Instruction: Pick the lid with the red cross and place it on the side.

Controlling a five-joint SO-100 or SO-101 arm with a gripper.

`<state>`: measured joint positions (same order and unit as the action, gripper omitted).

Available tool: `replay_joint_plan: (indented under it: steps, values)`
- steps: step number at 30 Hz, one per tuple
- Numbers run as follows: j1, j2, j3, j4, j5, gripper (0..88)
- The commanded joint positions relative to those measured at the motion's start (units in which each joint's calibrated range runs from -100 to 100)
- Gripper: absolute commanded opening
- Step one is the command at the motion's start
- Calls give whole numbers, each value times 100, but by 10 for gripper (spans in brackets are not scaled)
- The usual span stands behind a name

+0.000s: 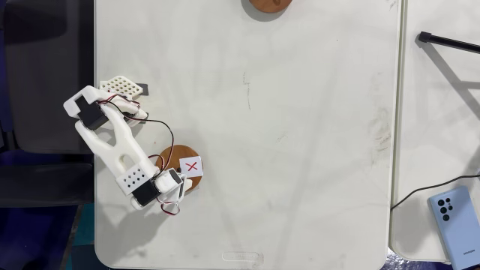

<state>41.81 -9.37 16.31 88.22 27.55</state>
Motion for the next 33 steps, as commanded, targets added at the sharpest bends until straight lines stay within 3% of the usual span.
replay_joint_plan:
  steps: [1,33]
  values:
    - [-47,-21,-136,41,149,203]
    - [5,-107,436,-96,193,205]
